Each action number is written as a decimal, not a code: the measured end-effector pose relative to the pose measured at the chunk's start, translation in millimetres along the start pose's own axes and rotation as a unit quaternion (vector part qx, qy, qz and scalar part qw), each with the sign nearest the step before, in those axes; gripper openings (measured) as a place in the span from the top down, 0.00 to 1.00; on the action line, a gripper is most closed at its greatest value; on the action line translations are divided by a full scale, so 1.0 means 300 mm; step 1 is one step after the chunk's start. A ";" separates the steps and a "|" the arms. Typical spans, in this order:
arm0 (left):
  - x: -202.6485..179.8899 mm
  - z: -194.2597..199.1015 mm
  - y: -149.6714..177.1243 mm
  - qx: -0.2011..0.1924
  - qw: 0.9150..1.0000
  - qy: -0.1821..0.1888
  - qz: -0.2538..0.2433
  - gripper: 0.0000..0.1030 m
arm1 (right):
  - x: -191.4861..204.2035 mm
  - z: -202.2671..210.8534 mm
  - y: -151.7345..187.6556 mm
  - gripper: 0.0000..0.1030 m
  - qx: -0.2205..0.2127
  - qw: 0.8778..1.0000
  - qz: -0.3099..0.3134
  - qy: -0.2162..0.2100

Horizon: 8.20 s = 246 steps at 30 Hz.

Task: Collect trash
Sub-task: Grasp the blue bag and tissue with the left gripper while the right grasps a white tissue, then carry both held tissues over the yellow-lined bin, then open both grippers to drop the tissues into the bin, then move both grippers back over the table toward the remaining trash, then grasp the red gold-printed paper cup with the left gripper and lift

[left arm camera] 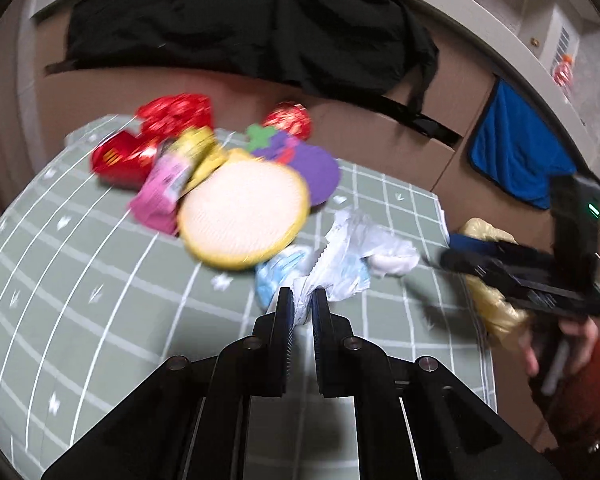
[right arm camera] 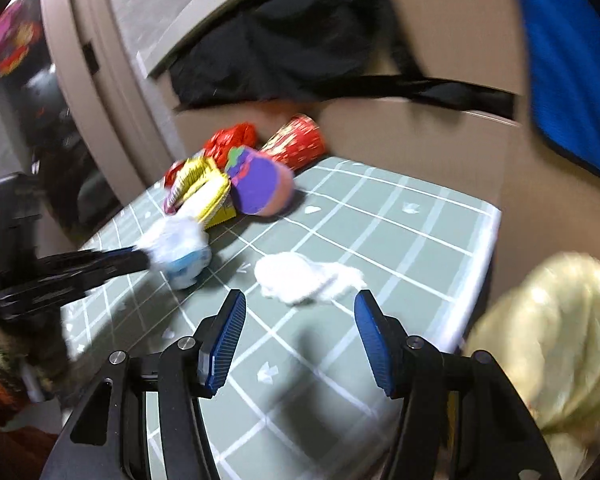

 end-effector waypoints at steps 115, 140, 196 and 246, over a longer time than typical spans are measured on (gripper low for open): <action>-1.077 -0.322 -0.112 0.015 0.968 0.108 -0.227 0.63 | -0.601 0.728 0.240 0.80 -0.121 0.924 -0.197 0.304; -1.099 -0.490 -0.056 0.069 0.966 0.106 -0.227 0.63 | -0.690 0.625 0.305 0.79 -0.090 0.929 -0.234 0.273; -1.117 -0.465 -0.073 0.081 0.961 0.145 -0.220 0.34 | -0.729 0.654 0.326 0.61 -0.093 0.911 -0.267 0.300; -0.112 -0.679 -0.495 0.128 0.988 0.064 -0.061 0.44 | -0.444 0.494 0.210 0.61 -0.081 0.886 -0.297 0.348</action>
Point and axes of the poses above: each gripper's, at about its wrist camera, not at the fingertips, and z roughly against the way its jaws point, x to its left, y to its underside, the point moved 8 cm from there along -z, roughly the way its jaws point, and after that the axes turned 4 degrees about -y, right-handed, at the moved point
